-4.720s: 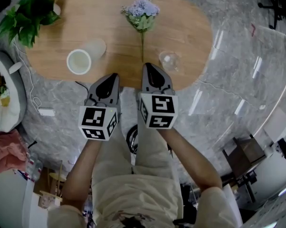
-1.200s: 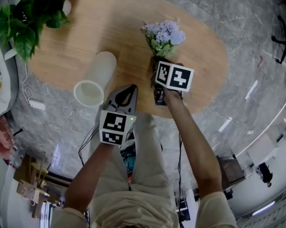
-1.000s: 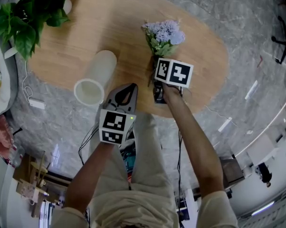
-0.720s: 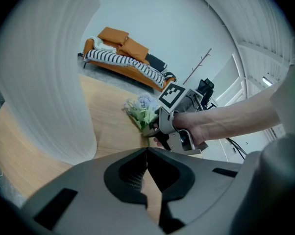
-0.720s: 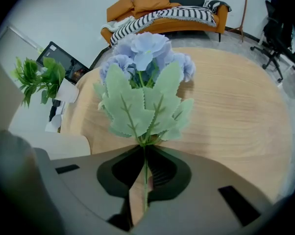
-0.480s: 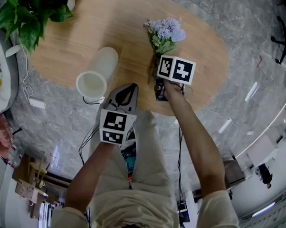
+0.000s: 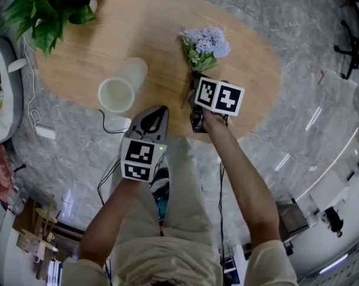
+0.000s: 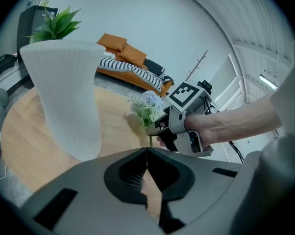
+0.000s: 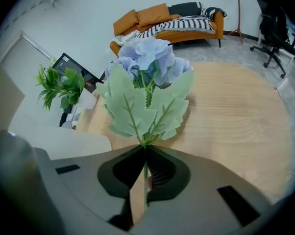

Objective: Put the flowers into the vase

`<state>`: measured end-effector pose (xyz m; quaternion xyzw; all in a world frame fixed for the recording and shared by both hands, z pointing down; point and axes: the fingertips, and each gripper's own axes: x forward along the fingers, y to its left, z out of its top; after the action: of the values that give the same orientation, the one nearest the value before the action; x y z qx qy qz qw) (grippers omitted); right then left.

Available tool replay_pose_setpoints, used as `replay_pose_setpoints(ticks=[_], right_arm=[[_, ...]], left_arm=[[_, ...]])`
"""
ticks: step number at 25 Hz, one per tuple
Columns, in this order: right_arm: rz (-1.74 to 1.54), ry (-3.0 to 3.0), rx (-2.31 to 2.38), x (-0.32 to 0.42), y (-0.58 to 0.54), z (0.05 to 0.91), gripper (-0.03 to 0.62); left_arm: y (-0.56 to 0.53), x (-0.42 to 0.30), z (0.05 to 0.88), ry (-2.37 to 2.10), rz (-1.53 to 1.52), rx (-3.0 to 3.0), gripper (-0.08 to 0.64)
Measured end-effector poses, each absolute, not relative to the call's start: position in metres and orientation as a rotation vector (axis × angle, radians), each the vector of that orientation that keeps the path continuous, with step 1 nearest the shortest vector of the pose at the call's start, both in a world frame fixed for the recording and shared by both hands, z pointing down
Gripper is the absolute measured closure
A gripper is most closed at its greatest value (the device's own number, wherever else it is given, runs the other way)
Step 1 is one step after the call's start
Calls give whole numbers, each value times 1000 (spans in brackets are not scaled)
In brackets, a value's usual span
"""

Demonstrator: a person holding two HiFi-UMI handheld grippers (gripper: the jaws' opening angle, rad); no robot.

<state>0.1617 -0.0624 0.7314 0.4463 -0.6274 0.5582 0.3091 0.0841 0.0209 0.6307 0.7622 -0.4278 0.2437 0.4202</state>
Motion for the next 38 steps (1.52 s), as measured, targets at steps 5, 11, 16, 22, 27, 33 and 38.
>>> replay_pose_setpoints(ticks=[5,11,16,22,27,33,38], right_arm=[[1479,-1692,1178,157,-54,710,571],[1478,-1737,1183,153,-44,677,571],[1447,-1793,1195,151,-40,644,571],[1398,-1874,1193,144,-36,604,571],[1353,-1959,1158,131,-31,572,571],[1260,-2064,1110,113,-33,534,571],[1185,-2162,1064,94,-35,499,571]], left_arm=[[26,81,616,-1079,609,1929,552],[31,80,593,-1088,597,1947,551],[34,77,567,-1096,579,1963,552],[41,68,545,-1111,573,1960,552],[47,60,526,-1137,561,1961,551],[50,50,506,-1172,537,1952,552],[50,39,487,-1214,507,1946,552]])
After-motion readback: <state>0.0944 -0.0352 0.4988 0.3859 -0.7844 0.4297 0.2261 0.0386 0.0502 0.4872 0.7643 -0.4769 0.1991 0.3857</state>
